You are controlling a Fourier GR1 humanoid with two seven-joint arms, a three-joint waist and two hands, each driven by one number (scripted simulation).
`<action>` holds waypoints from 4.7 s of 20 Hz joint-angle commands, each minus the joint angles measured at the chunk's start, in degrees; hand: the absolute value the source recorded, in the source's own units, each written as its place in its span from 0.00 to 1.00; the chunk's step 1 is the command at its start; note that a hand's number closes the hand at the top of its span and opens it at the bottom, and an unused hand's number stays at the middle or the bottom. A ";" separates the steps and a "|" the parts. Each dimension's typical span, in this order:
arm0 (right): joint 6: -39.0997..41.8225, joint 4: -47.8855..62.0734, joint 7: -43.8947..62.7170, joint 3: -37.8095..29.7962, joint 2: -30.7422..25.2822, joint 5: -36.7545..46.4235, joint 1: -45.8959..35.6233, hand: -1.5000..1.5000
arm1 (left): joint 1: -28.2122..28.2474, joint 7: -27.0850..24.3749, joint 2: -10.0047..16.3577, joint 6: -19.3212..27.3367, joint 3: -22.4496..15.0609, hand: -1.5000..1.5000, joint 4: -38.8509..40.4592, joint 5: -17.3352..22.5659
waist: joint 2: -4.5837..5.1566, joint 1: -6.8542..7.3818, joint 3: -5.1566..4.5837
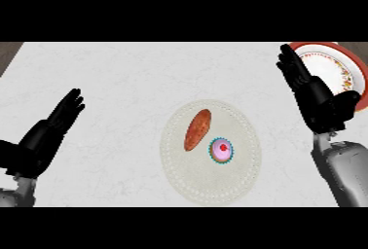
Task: Pick the cupcake from the placemat and place it in the plate
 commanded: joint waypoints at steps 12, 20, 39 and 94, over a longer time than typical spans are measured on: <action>12.68 21.75 -27.02 -6.77 -0.18 -1.06 -13.27 0.00 | 4.19 5.63 -14.07 6.85 -4.89 0.50 10.97 0.56 | -0.04 1.74 1.08; 26.49 32.37 -36.39 -6.27 -5.12 2.23 -16.87 0.00 | 4.58 8.17 -15.23 6.83 -4.24 0.50 10.06 -1.25 | -0.51 1.15 1.03; 35.36 4.62 -11.45 10.72 -8.59 22.01 -12.35 0.00 | 4.32 8.38 -16.76 5.43 -1.34 0.50 10.23 -2.88 | -0.81 0.18 0.98; 19.64 15.07 -11.70 8.58 15.83 61.23 -7.18 1.00 | 7.05 9.03 -24.93 -0.68 5.60 0.50 10.70 -12.16 | -0.53 0.87 1.00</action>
